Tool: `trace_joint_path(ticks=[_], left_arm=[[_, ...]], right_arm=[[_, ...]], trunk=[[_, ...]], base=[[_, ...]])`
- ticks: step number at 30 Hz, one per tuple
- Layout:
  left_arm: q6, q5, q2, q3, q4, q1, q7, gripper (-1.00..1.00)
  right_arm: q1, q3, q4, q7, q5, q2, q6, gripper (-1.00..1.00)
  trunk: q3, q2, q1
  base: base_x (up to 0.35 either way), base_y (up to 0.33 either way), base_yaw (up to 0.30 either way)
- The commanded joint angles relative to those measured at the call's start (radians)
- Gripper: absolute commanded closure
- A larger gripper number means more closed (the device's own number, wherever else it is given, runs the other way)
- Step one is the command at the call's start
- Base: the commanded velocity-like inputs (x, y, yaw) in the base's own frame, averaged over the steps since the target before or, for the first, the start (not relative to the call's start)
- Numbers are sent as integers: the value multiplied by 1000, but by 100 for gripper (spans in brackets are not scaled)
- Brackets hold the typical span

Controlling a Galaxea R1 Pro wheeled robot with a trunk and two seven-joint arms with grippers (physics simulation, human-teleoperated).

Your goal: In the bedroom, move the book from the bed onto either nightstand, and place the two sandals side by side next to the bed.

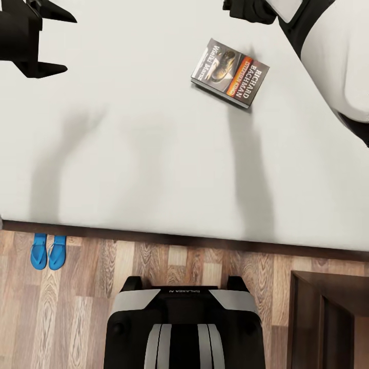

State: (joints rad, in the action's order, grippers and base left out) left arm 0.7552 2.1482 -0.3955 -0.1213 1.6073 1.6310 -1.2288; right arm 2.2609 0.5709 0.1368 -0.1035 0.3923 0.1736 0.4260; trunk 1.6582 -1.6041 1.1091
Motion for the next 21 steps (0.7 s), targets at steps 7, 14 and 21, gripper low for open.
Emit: trace_joint_path(ticks=[7, 14, 21], left_arm=[[6, 6, 0, -1, 0, 2, -9, -100], [6, 6, 0, -1, 0, 3, -9, -100], [6, 7, 0, -1, 0, 3, -9, -100]], right_arm=[[-14, 8, 1, -1, 10, 1, 4, -100], [-53, 7, 0, -1, 11, 1, 6, -100], [-80, 7, -5, -3, 8, 1, 6, -100]], trunk=[[0, 0, 0], [0, 0, 0], [0, 0, 0]], base=[[104, 0, 0], [17, 0, 0], [3, 0, 0]])
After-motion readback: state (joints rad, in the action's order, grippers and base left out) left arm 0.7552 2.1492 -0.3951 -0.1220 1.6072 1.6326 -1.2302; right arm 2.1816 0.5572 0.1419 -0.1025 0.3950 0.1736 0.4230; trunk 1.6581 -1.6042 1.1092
